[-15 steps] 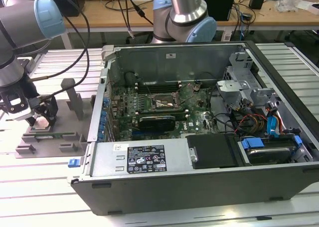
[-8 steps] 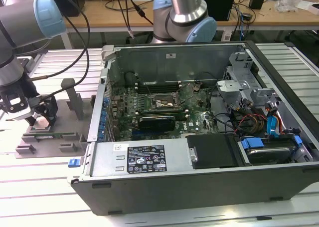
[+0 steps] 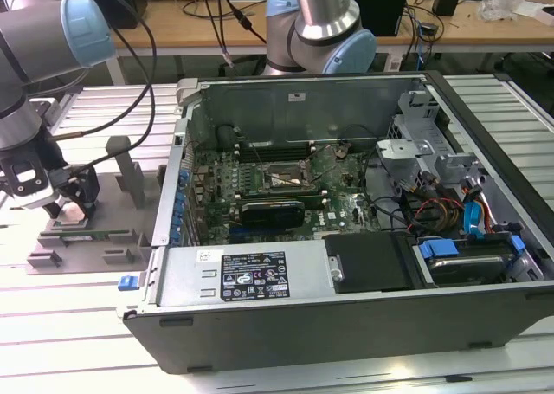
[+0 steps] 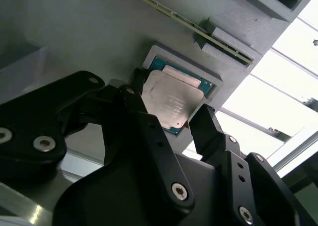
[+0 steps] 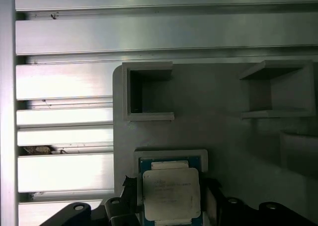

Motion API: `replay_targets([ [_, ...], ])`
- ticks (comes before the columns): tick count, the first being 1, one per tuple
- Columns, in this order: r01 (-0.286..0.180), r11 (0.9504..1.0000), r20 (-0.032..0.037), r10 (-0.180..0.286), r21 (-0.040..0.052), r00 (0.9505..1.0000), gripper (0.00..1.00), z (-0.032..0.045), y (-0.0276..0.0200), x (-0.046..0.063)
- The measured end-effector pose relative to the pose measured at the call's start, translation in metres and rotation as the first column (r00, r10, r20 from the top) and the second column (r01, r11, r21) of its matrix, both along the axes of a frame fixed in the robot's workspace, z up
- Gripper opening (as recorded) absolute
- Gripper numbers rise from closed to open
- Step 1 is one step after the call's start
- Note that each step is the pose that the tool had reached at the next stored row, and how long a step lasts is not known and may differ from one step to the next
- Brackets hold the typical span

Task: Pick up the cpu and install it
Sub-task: 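Pick up the cpu and move it towards the insertion slot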

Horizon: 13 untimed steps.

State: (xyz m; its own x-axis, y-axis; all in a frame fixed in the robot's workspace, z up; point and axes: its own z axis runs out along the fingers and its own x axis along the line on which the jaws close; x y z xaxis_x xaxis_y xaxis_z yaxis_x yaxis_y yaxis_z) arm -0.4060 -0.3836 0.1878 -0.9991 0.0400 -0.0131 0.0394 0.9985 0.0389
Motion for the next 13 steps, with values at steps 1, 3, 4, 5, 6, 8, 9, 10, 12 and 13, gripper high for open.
replay_targets([
  [1, 0.000, 1.0000, -0.0001, 0.000, 0.0000, 1.0000, 0.64, 0.0000, 0.0000, 0.0001],
  [3, 0.000, 1.0000, 0.0001, 0.000, 0.0001, 1.0000, 0.64, -0.0001, 0.0000, 0.0005],
  [4, 0.000, 1.0000, 0.0000, 0.000, 0.0001, 1.0000, 0.64, -0.0001, 0.0000, 0.0005],
  [5, 0.000, 1.0000, -0.0002, 0.000, 0.0000, 1.0000, 0.64, 0.0000, 0.0000, 0.0005],
  [6, 0.000, 1.0000, -0.0004, 0.000, -0.0002, 1.0000, 0.64, 0.0007, 0.0000, 0.0006],
  [8, 0.000, 1.0000, 0.0000, 0.000, 0.0001, 1.0000, 0.64, 0.0007, 0.0000, 0.0006],
  [9, 0.000, 1.0000, 0.0000, 0.000, 0.0001, 1.0000, 0.64, 0.0007, 0.0000, 0.0006],
  [10, 0.000, 1.0000, 0.0000, 0.000, 0.0000, 1.0000, 0.64, 0.0008, 0.0000, 0.0006],
  [12, 0.000, 1.0000, -0.0001, 0.000, 0.0000, 1.0000, 0.62, 0.0010, 0.0000, 0.0006],
  [13, 0.000, 1.0000, -0.0001, 0.000, 0.0000, 1.0000, 0.55, 0.0010, 0.0000, 0.0006],
])
